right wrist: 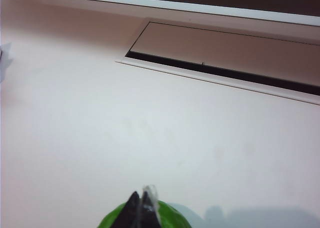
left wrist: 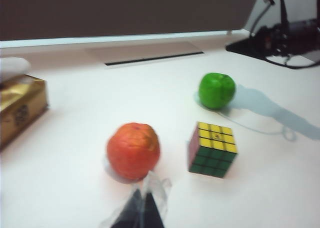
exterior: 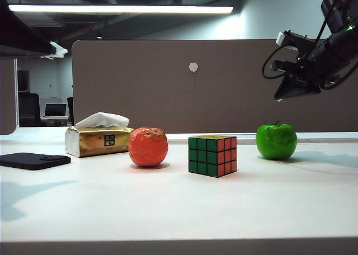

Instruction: Move all the fruits on the tabletop near the face of the Rubik's cube that has the color most similar to each fruit.

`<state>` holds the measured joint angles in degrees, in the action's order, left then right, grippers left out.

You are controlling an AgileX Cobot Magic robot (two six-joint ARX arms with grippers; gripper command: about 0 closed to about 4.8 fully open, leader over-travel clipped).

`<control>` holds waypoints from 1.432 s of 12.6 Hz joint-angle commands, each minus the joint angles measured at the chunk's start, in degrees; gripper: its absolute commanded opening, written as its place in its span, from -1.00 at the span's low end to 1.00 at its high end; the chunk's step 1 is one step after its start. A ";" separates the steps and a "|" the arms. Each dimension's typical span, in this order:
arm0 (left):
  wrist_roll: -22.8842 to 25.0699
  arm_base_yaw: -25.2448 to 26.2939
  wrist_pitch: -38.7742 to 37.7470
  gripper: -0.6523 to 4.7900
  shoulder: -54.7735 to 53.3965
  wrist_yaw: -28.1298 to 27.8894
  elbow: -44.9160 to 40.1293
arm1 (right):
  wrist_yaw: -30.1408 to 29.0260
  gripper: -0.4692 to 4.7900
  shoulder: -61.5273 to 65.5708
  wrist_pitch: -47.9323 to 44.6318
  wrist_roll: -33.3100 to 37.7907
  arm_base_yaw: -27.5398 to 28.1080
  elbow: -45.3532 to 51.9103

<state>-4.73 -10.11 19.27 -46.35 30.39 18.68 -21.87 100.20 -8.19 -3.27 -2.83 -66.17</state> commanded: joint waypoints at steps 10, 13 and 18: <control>2.56 -5.97 0.96 -0.78 -1.97 -1.16 0.42 | 0.28 -0.82 4.63 6.80 0.72 -0.09 -6.60; 2.58 -5.95 0.98 -0.78 -1.99 -1.22 0.42 | -1.25 -0.82 6.29 12.81 1.55 -0.09 -6.60; 2.58 -5.95 0.98 -0.78 -1.99 -1.22 0.42 | -3.74 -0.82 6.23 15.43 1.53 -1.20 -6.60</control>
<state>-2.39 -16.08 19.49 -48.40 29.15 18.70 -25.19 106.78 7.60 -1.89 -3.57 -72.64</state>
